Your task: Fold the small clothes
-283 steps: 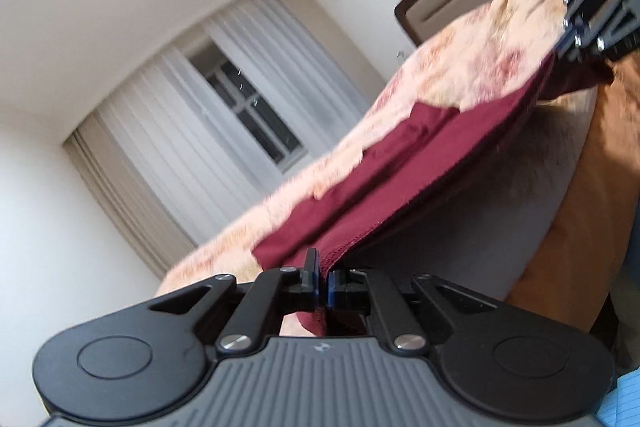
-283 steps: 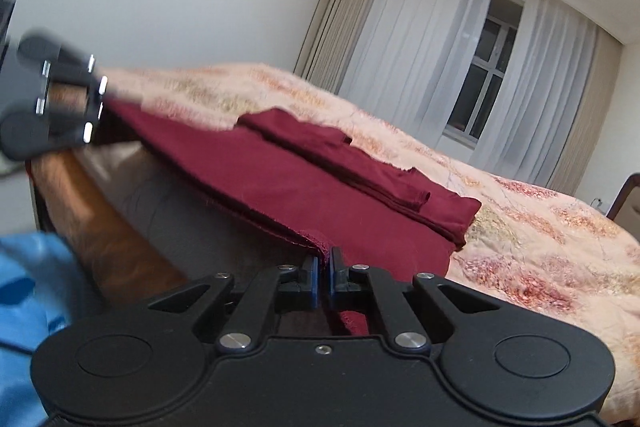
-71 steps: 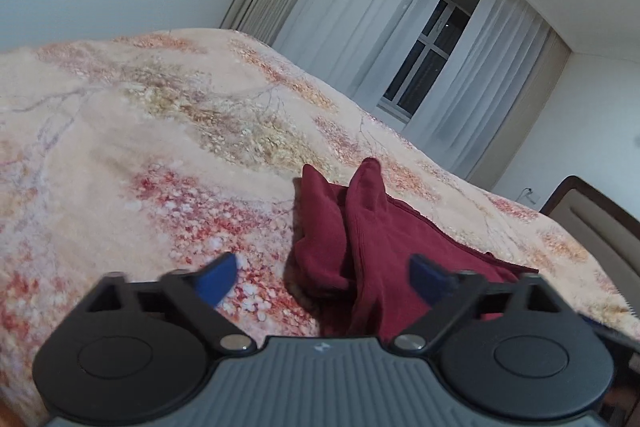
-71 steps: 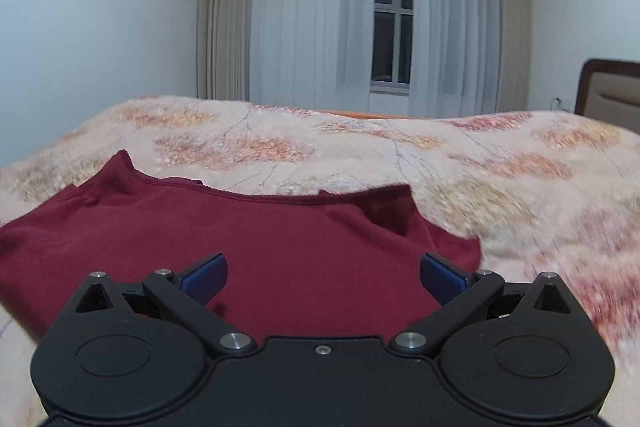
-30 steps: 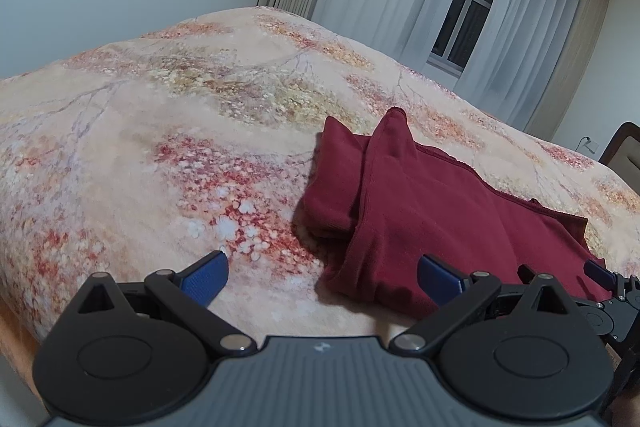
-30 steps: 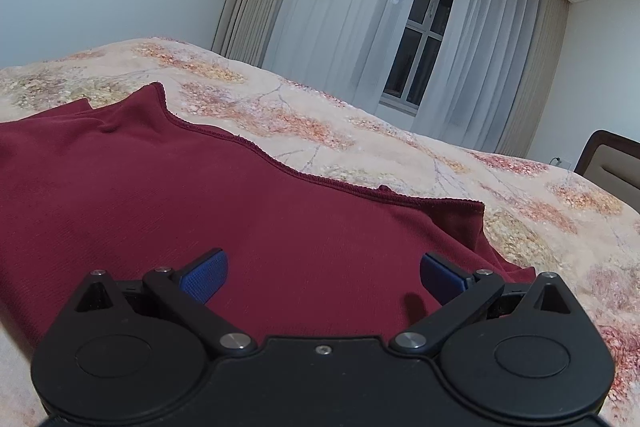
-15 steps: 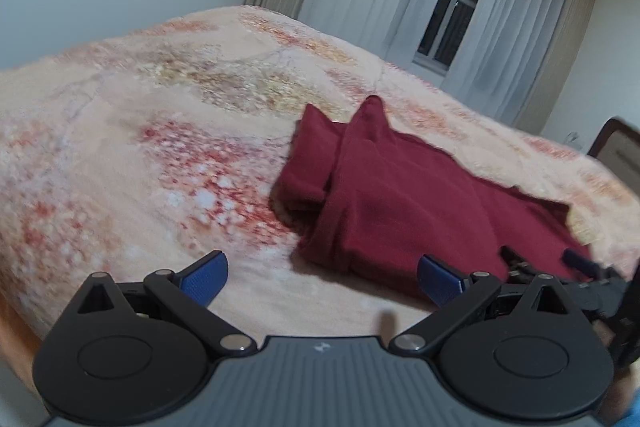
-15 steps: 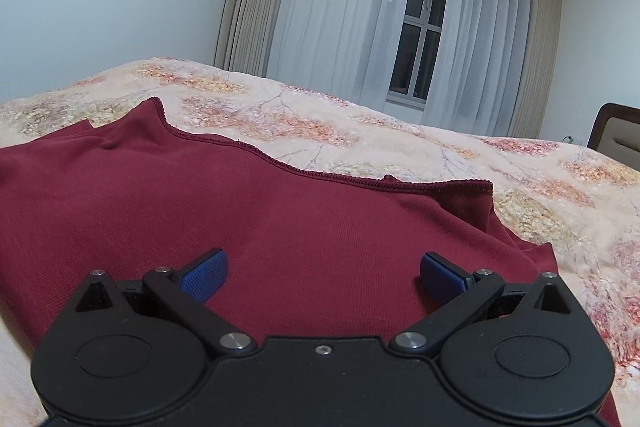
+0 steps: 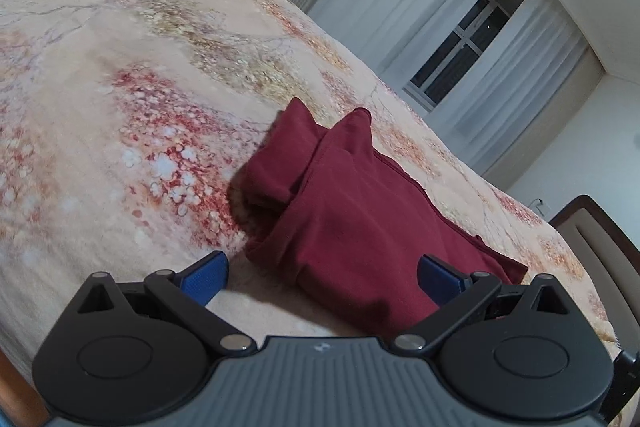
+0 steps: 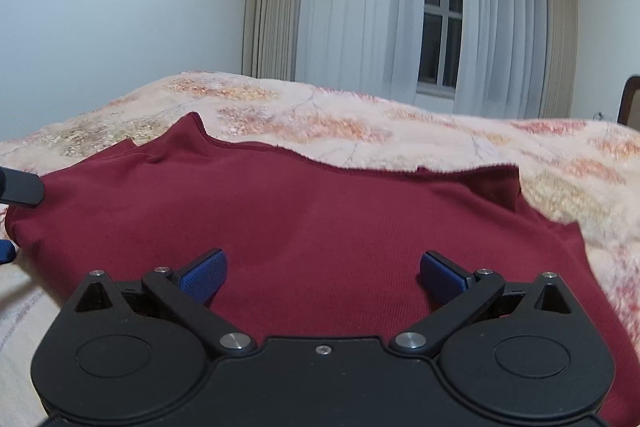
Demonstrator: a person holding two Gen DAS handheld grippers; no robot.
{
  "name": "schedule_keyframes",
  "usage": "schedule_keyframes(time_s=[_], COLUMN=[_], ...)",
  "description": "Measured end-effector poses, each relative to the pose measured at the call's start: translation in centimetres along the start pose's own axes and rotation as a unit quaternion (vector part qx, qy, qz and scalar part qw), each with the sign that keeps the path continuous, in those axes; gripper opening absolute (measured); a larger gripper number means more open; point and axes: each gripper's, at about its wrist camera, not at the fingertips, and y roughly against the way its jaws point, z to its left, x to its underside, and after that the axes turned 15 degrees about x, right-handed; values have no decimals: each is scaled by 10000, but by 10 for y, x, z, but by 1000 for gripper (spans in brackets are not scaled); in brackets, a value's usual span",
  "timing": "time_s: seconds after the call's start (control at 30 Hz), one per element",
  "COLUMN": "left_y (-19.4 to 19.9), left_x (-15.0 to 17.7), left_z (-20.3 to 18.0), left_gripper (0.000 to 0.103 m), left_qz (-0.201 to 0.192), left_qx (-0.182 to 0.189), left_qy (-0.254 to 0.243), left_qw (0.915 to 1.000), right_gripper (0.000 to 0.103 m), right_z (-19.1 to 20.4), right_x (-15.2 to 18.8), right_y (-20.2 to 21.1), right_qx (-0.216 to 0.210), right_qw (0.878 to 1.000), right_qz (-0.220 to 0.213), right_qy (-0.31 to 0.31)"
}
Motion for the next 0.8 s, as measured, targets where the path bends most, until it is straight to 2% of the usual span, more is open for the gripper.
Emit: schedule_keyframes(time_s=[0.33,0.63,0.8], left_y=[-4,-14,-17], left_x=[3,-4,-12], left_z=[-6,-7,1], left_gripper=[103,103,100], left_qz=[54,-16,-82], left_qx=[-134,-265,-150], left_qy=[-264,-183,-75], left_qw=[9995,9995,9998], right_gripper=[103,103,103], right_z=[-8,-10,-10], right_x=[8,9,9], right_y=[-3,-4,-4], right_qx=[-202,-221,-225], right_qw=[9994,9993,9993], right_qz=[-21,-53,-52], right_qy=[-275,-301,-303])
